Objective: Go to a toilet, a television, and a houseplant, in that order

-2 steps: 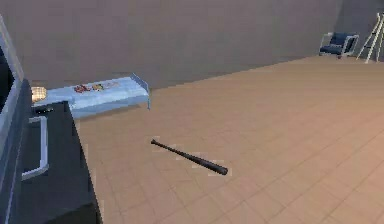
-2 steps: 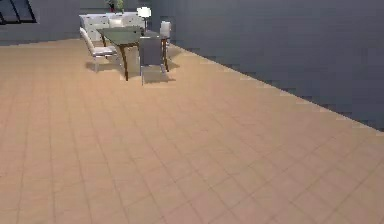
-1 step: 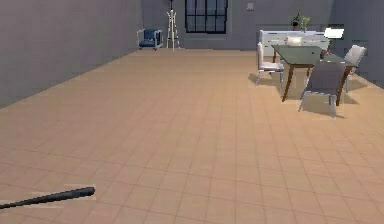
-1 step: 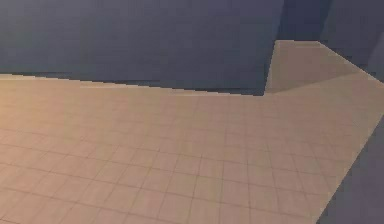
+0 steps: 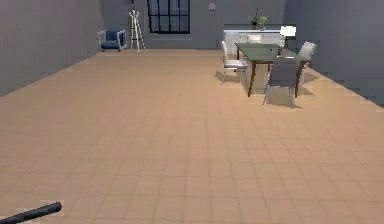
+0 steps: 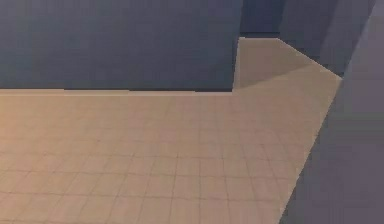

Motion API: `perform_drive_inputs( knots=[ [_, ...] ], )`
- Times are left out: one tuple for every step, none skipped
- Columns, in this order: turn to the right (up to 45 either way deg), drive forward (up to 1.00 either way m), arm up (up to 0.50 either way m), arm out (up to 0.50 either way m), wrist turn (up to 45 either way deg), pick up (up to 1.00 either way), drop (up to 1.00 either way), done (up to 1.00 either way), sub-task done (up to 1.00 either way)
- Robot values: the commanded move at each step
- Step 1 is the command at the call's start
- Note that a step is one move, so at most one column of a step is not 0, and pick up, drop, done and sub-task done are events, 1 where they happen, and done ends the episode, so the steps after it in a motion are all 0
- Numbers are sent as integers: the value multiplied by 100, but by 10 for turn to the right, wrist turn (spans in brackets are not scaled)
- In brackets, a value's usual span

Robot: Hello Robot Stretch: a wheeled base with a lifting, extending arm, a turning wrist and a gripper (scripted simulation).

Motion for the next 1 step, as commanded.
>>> perform_drive_inputs(
  knots=[
    [0,100,0,0,0,0,0,0,0]
  ],
)
